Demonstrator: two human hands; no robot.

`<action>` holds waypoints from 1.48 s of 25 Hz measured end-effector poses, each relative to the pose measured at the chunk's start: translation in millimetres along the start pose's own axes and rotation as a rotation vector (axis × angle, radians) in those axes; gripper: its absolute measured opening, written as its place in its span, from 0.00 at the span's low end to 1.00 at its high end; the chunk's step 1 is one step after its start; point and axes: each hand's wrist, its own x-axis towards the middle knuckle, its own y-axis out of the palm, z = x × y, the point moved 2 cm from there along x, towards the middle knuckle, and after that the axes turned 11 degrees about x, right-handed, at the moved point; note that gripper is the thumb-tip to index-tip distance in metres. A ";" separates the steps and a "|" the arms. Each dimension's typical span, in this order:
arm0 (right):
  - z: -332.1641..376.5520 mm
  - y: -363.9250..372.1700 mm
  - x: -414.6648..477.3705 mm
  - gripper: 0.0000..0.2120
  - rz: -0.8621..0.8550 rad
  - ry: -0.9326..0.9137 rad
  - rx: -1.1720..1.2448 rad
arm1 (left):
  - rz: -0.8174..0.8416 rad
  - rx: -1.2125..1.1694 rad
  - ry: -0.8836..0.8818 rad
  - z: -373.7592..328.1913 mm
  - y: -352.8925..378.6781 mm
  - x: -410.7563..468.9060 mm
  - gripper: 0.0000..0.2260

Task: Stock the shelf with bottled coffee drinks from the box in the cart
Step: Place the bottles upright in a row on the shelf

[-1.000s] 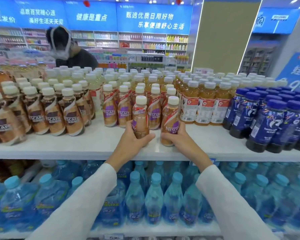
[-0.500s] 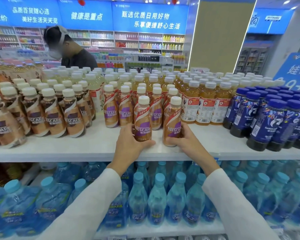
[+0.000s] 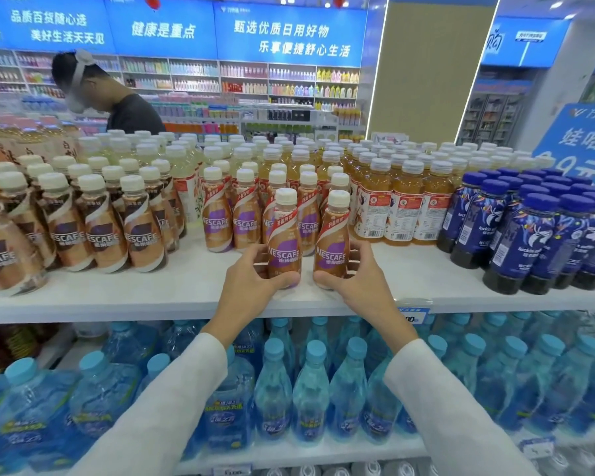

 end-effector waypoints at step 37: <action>21.0 150.0 21.3 0.25 -0.023 -0.116 0.102 | -0.139 0.143 -0.049 64.0 -95.0 35.2 0.27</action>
